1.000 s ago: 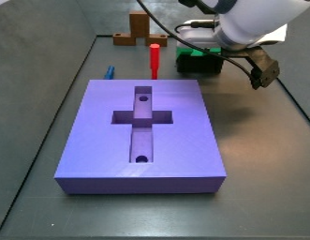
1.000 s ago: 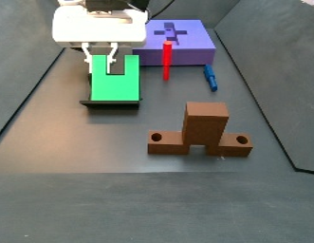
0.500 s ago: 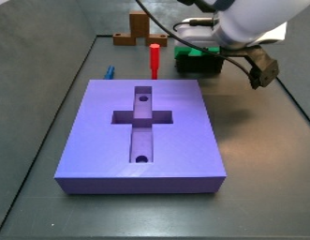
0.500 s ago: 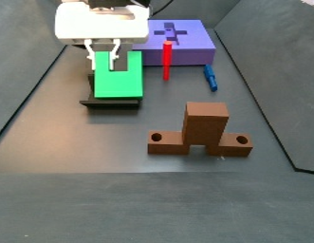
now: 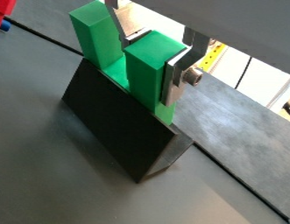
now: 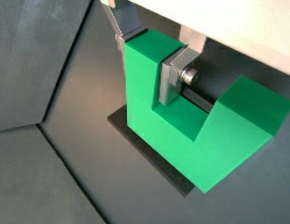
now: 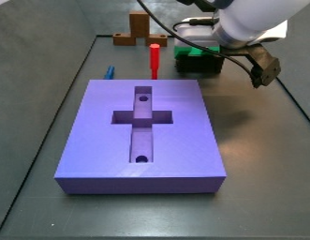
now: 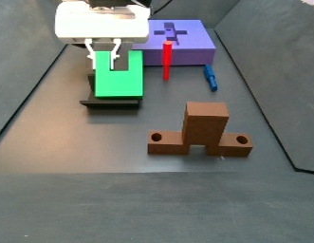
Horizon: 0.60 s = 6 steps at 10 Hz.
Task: Pick up the green object. Move up. Place the green object on the fixture. Regrasp the green object. Move to above the board. Insert the green object.
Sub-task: Regrasp the green object, then move to above the board.
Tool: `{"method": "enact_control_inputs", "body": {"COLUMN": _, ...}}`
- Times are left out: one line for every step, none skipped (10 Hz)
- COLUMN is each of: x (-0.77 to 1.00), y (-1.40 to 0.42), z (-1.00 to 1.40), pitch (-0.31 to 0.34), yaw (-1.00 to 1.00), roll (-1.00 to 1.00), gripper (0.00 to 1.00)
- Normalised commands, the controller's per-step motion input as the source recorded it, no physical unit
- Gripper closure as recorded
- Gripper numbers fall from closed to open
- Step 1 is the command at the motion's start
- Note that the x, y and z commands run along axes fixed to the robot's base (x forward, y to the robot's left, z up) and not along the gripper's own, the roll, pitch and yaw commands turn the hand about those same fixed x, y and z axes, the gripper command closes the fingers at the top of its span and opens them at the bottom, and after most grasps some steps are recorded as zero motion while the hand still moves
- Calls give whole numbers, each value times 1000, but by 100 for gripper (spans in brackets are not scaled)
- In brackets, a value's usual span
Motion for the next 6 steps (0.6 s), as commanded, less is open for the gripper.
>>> {"method": "enact_control_inputs", "body": {"x": 0, "y": 0, "z": 0, "pitch": 0, "yaw": 0, "roll": 0, "gripper": 100}}
{"method": "enact_control_inputs", "body": {"x": 0, "y": 0, "z": 0, "pitch": 0, "yaw": 0, "roll": 0, "gripper": 100}}
{"method": "enact_control_inputs", "body": {"x": 0, "y": 0, "z": 0, "pitch": 0, "yaw": 0, "roll": 0, "gripper": 100}}
{"method": "enact_control_inputs", "body": {"x": 0, "y": 0, "z": 0, "pitch": 0, "yaw": 0, "roll": 0, "gripper": 100}}
{"method": "enact_control_inputs", "body": {"x": 0, "y": 0, "z": 1400, "pitch": 0, "yaw": 0, "roll": 0, "gripper": 100}}
{"method": "enact_control_inputs", "body": {"x": -2, "y": 33, "z": 1400, "pitch": 40, "yaw": -4, "roll": -6, "gripper": 100}}
